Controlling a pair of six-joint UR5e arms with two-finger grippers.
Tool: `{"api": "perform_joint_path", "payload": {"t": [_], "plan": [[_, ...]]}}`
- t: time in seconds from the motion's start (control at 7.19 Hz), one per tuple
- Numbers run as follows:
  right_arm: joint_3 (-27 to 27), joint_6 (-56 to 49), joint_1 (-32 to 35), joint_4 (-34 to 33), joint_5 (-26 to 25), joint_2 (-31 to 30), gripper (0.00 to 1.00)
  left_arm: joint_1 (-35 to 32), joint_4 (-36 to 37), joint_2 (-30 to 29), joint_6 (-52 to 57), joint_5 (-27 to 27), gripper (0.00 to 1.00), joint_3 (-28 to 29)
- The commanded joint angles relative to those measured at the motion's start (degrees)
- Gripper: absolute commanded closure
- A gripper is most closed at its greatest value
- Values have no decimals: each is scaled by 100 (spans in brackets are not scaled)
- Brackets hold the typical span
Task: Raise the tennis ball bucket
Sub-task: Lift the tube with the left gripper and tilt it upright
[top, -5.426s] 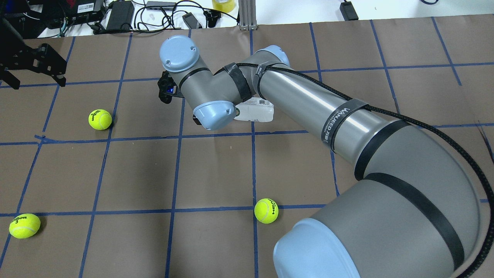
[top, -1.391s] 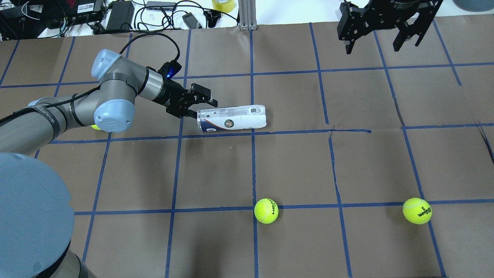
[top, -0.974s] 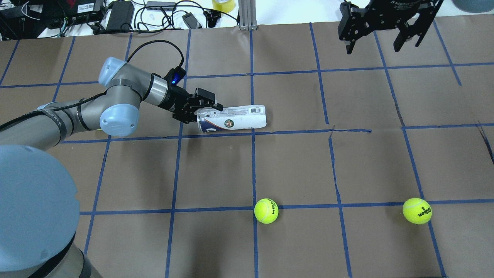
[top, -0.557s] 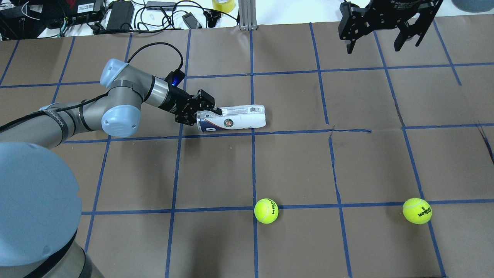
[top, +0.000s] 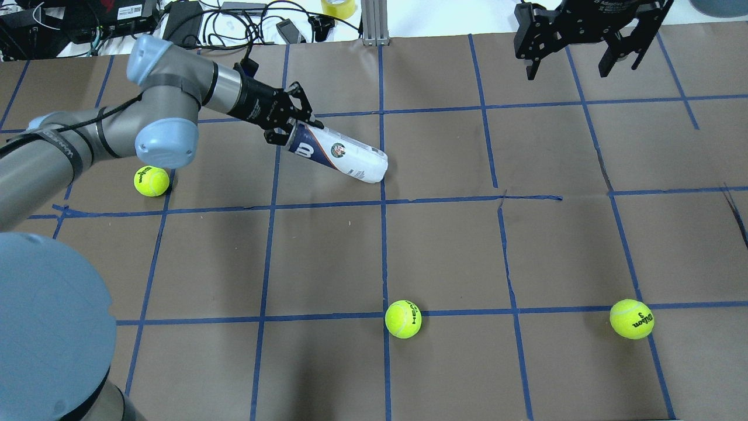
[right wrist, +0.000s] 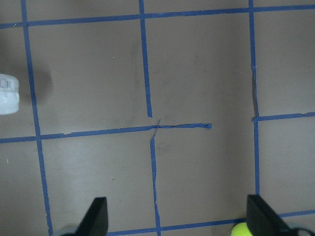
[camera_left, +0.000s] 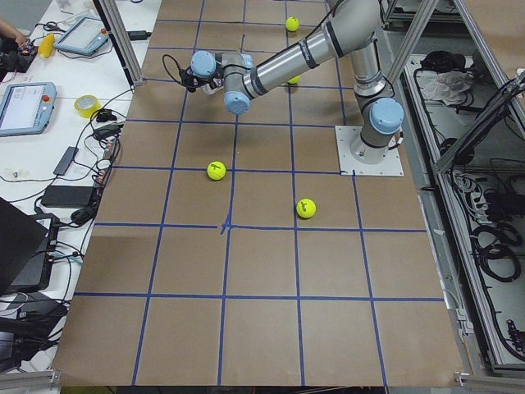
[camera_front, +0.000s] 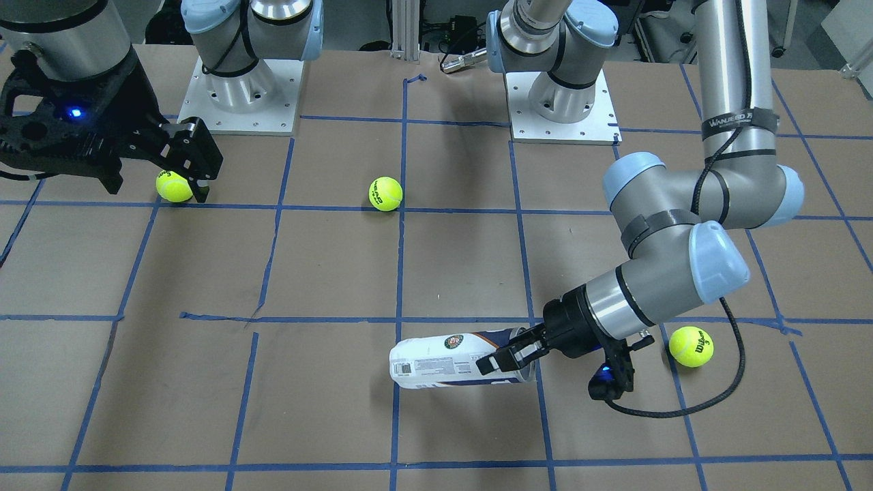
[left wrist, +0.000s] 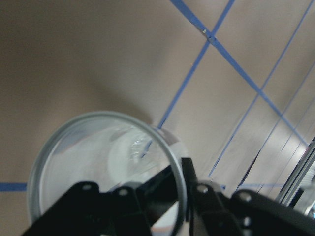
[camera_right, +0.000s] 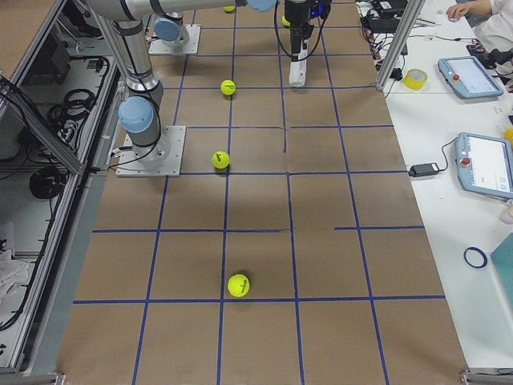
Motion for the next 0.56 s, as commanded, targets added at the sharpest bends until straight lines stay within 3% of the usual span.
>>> {"api": "perform_joint_path", "payload": {"t": [0.0, 0.14, 0.42], "plan": [[-7, 73, 12, -90, 8, -12, 6, -80, -211, 162, -515, 705, 100, 870], [2, 117, 3, -116, 0, 6, 5, -228, -229, 224, -264, 1456, 100, 1143], [10, 135, 3, -160, -9, 14, 8, -615, -439, 225, 2118, 2863, 100, 1234]]}}
